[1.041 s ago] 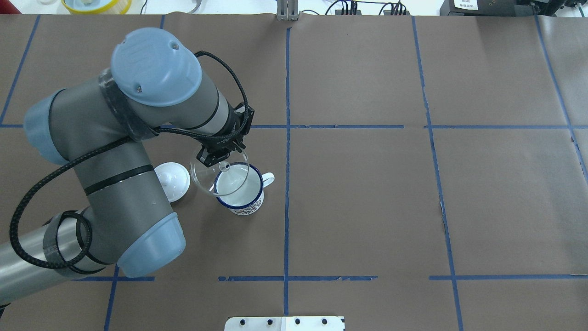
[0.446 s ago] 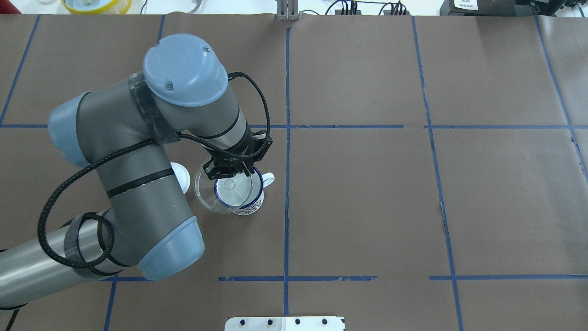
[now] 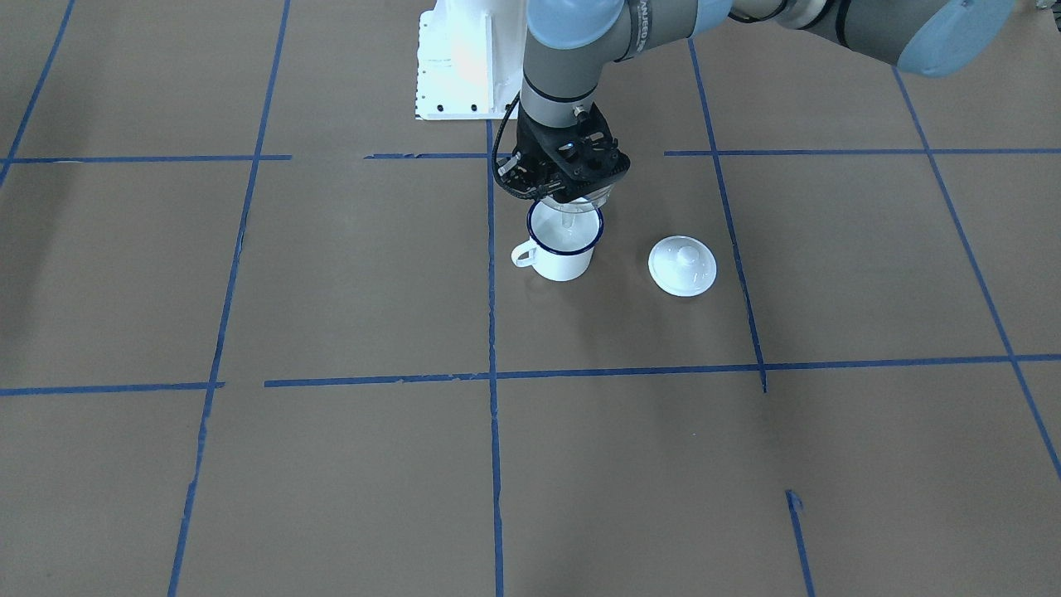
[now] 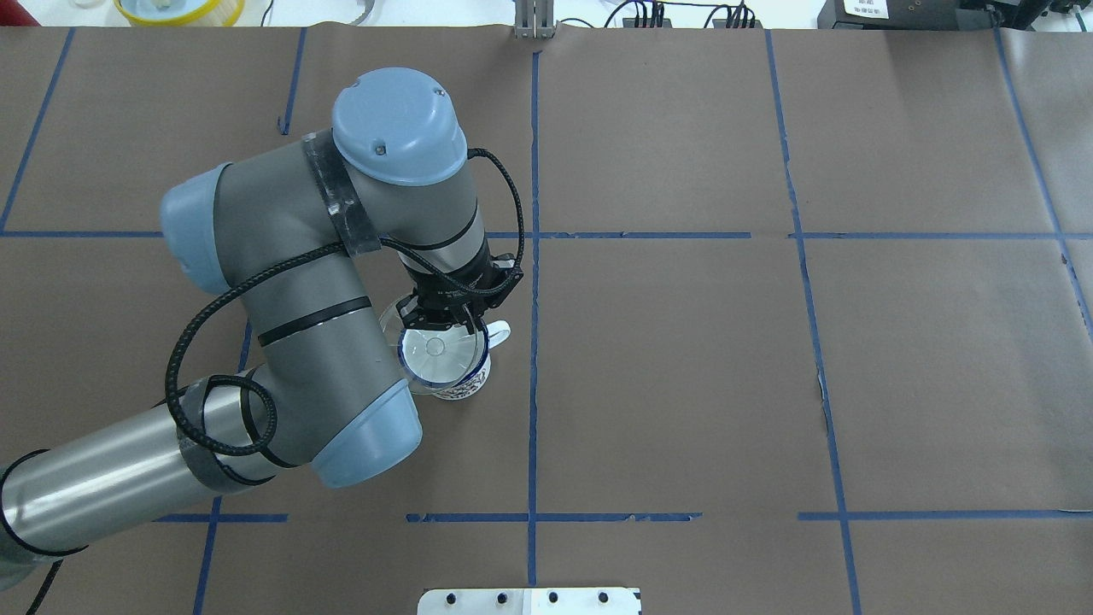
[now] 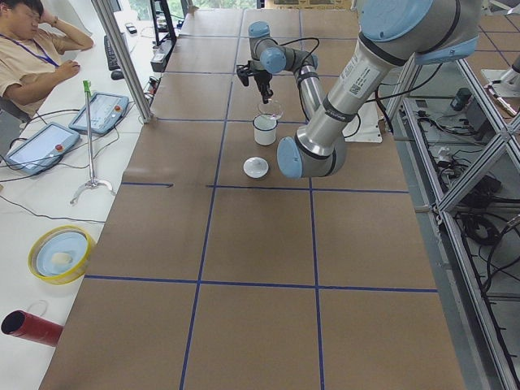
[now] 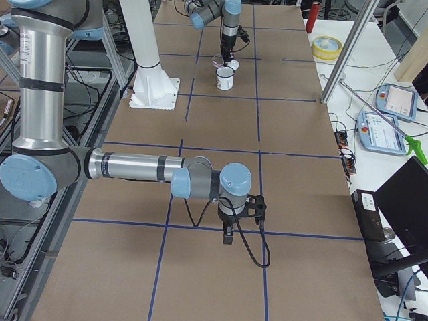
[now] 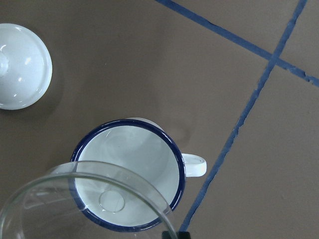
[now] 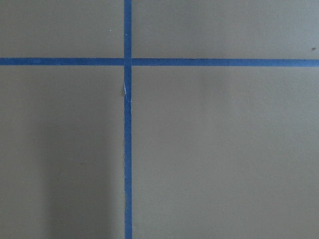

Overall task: Place funnel on cup
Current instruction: 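Lower the funnel into the mug mouth and open the left gripper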

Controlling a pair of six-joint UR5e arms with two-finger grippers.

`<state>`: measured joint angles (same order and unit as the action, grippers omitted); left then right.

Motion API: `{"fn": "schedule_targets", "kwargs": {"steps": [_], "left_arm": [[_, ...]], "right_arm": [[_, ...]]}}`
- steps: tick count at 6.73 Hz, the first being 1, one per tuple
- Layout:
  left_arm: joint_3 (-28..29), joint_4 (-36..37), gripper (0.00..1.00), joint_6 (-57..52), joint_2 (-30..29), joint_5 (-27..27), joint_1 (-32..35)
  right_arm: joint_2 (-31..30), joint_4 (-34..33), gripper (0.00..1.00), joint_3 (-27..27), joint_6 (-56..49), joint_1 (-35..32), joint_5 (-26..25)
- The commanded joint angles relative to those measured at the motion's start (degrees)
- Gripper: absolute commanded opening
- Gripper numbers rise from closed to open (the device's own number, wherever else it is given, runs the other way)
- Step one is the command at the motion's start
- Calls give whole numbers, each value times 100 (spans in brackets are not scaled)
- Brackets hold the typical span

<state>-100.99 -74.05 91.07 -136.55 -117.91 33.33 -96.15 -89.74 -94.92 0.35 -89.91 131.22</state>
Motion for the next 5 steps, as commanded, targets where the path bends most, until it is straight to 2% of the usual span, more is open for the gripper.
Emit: {"fn": "schedule_targets", "kwargs": {"steps": [1, 5], "left_arm": [[272, -57, 0, -212, -21, -31, -2], [658, -504, 0, -222, -21, -13, -2]], "right_arm": [[0, 0, 100, 0, 0, 0, 0], [0, 0, 100, 0, 0, 0, 0]]}}
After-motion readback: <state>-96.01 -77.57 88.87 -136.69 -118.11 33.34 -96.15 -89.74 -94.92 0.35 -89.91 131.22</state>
